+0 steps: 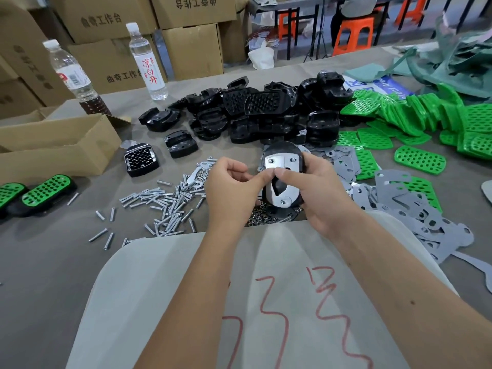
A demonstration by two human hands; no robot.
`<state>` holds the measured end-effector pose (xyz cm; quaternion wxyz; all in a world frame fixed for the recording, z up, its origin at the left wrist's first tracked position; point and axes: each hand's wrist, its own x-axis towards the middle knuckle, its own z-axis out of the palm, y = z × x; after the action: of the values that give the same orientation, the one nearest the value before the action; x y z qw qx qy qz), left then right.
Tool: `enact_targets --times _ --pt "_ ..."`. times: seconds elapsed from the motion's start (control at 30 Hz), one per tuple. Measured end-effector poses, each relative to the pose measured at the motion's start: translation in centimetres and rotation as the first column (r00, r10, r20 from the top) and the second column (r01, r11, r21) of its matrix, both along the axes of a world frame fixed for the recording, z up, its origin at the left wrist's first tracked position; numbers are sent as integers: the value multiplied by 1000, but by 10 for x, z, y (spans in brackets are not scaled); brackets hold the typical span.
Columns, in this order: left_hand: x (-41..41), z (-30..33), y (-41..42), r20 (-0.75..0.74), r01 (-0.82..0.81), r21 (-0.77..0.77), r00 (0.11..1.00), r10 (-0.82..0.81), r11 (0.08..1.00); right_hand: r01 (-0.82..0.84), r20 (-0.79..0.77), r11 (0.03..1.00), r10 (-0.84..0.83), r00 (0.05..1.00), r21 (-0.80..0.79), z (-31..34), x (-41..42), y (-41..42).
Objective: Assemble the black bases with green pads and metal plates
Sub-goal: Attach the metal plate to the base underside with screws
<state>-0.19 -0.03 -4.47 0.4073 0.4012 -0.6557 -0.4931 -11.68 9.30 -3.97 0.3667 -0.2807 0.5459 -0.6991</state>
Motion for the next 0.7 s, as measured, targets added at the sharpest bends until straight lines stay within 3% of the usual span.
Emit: enact_targets --times 0.27,0.5,0.7 --pt "1 3 -1 -27 230 101 973 -228 968 -78 124 995 85 989 -61 0 -5 3" --pt "3 10 1 -136 270 192 960 -247 944 -142 171 980 165 971 -143 1 -4 4" --pt "2 17 8 -209 272 198 950 -231 941 -83 148 979 111 983 -189 -3 1 0"
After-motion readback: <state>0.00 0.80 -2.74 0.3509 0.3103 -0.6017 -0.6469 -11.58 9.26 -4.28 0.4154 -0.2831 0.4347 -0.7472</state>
